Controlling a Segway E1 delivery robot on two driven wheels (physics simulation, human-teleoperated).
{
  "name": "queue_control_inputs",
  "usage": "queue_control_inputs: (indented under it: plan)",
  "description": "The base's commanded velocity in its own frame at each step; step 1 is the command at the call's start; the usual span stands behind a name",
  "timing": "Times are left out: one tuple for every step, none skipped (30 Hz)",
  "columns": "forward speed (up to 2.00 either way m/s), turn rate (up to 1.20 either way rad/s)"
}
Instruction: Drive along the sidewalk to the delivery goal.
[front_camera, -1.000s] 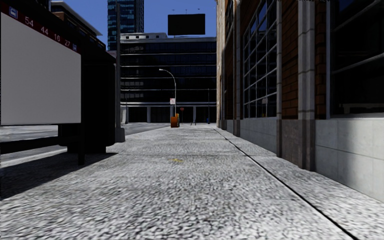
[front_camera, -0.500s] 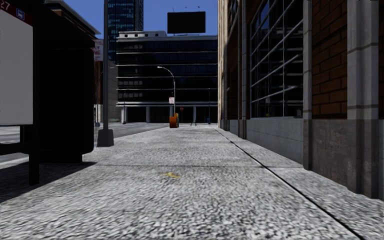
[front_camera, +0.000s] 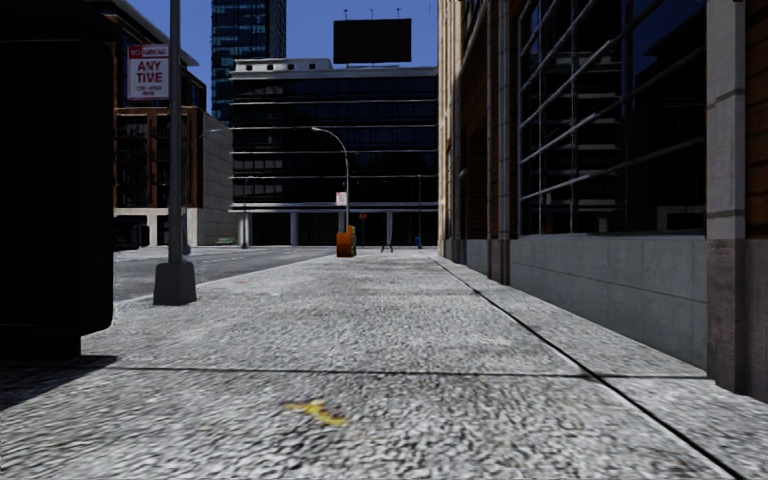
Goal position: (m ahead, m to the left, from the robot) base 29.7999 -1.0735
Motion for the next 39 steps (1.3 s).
queue_control_inputs:
  plan:
    - [2.0, 0.0]
    - [2.0, 0.0]
    - [2.0, 0.0]
    - [2.0, 0.0]
    - [2.0, 0.0]
    - [2.0, 0.0]
    - [2.0, 0.0]
    - [2.0, 0.0]
    - [2.0, -0.05]
    - [2.0, -0.14]
    - [2.0, -0.15]
    - [2.0, -0.15]
    - [2.0, -0.15]
    - [2.0, -0.15]
    - [2.0, -0.14]
    - [2.0, -0.03]
    - [2.0, 0.0]
    - [2.0, 0.0]
    - [2.0, 0.0]
    - [2.0, -0.04]
    - [2.0, -0.17]
    - [2.0, -0.32]
    - [2.0, -0.39]
    - [2.0, -0.41]
    - [2.0, -0.42]
    - [2.0, -0.42]
    - [2.0, -0.42]
    - [2.0, -0.42]
    - [2.0, -0.42]
    - [2.0, -0.42]
    - [2.0, -0.42]
    - [2.0, -0.42]
    - [2.0, -0.42]
    - [2.0, -0.41]
    - [2.0, -0.41]
    - [2.0, 0.0]
    - [2.0, 0.0]
    - [2.0, 0.0]
    - [2.0, 0.0]
